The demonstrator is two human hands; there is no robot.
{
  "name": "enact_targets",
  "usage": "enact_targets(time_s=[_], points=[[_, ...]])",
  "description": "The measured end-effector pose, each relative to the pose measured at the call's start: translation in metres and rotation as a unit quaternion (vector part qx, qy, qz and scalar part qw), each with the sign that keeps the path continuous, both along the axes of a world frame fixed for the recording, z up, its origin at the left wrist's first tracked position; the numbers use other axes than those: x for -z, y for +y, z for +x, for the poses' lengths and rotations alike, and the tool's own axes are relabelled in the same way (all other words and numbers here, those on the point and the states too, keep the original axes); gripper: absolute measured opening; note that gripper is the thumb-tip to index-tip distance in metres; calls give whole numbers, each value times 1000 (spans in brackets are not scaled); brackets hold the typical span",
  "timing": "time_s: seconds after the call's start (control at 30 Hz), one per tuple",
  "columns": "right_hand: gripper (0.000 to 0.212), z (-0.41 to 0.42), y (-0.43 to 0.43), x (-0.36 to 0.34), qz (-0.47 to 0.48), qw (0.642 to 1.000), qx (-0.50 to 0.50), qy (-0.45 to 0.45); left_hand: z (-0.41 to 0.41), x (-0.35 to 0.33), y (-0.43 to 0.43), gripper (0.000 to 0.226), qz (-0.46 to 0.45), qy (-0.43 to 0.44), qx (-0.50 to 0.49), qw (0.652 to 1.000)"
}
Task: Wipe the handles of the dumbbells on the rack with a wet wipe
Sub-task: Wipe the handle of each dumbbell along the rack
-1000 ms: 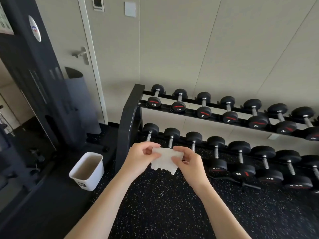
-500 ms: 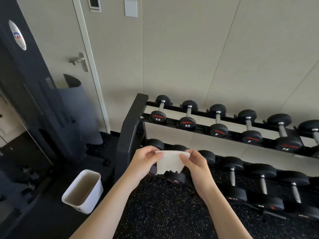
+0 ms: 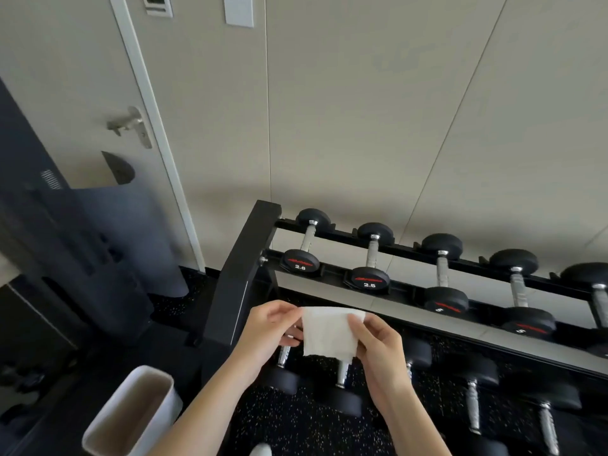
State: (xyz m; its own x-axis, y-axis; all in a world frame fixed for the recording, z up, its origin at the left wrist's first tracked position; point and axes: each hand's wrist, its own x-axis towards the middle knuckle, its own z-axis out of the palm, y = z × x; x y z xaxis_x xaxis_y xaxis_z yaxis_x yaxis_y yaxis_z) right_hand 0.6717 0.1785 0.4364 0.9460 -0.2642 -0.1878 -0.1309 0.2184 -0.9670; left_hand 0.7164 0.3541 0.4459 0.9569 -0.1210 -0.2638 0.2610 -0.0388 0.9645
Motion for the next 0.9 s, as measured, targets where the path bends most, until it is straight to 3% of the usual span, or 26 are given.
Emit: enact_targets(time_s=[0.1,0.2,0.27,0.37,0.43,0.5,0.63,0.9], points=[[17,49,-3,11,-3,1000,28,11,58,19,3,9,86,-55,36,994],[15,102,0,26,-27,998,54,33,128,49,8,11,209,-148,40,966],[14,139,3,36,-48,994,86,48,176,71,11,26,317,-242,64,915],[11,186,8,52,-71,986,138,66,236,105,9,50,477,-331,139,802],[10,212,7,63,-85,980,163,78,265,125,7,57,531,-361,177,746],[11,234,4,75,-105,974,177,92,285,147,3,61,550,-383,195,716],[10,276,-5,101,-137,963,204,113,313,188,-4,53,537,-413,194,709],[10,388,-7,143,-195,951,218,104,332,208,-8,41,405,-385,155,814]])
